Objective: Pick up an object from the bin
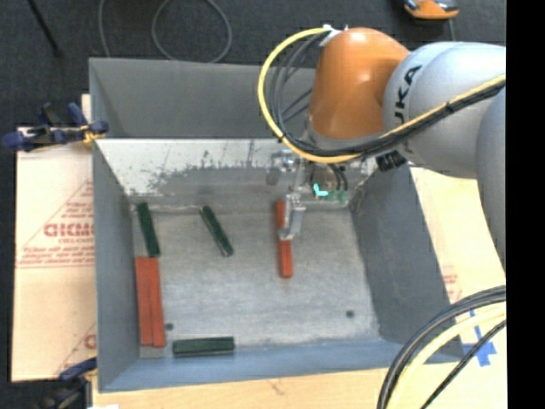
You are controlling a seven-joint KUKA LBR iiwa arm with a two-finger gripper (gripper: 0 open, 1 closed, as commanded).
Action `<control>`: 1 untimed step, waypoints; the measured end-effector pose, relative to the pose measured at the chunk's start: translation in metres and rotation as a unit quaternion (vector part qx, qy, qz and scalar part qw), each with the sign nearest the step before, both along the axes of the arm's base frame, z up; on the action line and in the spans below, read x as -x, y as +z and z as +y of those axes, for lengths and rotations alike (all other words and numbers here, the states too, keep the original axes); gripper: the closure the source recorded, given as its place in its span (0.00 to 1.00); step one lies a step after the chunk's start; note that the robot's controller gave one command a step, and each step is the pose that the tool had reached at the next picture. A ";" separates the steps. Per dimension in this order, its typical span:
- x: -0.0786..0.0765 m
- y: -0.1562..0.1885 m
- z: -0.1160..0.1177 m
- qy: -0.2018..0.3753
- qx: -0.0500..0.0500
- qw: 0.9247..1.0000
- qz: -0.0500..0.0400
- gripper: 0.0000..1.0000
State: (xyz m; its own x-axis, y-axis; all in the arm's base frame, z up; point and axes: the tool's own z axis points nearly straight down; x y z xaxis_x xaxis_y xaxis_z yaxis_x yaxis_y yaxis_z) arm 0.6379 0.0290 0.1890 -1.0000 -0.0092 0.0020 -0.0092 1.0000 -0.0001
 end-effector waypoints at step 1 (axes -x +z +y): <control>0.006 -0.105 0.040 0.138 0.000 0.991 0.000 0.00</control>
Offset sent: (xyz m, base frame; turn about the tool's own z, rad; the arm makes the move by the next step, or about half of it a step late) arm -0.0054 0.0407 -0.1033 -0.2766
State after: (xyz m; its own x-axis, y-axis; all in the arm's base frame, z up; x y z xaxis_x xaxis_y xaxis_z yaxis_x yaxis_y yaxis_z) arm 0.6321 0.0688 0.0835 -0.9596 -0.2813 0.0013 -0.2813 0.9596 0.0005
